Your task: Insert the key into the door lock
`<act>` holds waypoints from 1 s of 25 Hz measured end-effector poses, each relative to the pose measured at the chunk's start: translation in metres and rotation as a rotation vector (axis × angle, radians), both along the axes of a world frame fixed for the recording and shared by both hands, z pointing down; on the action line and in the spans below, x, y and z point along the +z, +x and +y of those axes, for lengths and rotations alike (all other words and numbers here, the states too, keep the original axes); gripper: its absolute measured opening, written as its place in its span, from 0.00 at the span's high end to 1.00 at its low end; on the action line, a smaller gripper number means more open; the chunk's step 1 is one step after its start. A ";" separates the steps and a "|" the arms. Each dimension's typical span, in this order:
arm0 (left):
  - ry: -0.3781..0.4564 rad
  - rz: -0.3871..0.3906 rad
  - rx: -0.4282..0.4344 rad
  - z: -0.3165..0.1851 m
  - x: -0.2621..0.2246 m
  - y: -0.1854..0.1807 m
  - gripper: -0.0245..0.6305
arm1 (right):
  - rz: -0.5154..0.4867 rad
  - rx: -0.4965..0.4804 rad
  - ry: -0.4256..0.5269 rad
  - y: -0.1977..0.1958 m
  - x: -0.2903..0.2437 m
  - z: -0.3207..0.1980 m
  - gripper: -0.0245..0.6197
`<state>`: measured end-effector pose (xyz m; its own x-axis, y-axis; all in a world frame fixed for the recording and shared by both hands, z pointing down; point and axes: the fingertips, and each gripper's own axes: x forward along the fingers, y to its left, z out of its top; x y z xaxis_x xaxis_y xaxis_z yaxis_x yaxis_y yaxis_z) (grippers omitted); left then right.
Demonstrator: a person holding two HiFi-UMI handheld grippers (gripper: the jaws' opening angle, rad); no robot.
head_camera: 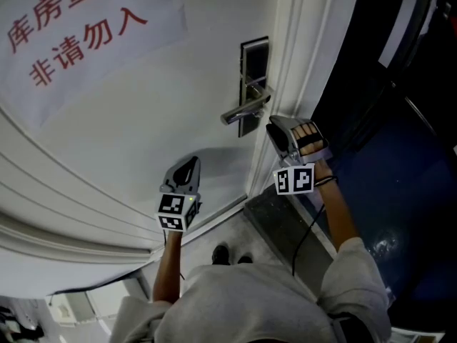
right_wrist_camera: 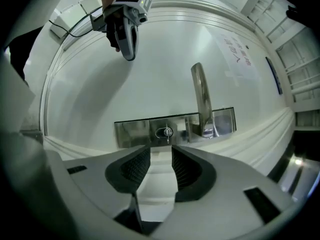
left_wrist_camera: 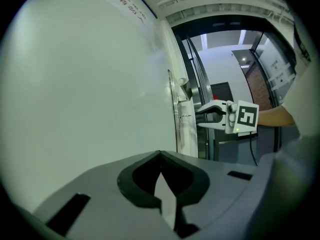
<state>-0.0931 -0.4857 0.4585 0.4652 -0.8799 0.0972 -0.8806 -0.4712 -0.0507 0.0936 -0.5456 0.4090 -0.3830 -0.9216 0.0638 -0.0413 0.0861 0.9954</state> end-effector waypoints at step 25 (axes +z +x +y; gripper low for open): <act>0.002 0.008 0.049 -0.006 0.002 0.027 0.94 | -0.369 0.120 -0.102 0.052 0.009 0.052 0.93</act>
<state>-0.0657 -0.4921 0.4602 0.5083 -0.8563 0.0918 -0.8570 -0.5135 -0.0444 0.1454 -0.4938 0.4184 -0.2872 -0.9572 0.0362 -0.4098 0.1569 0.8986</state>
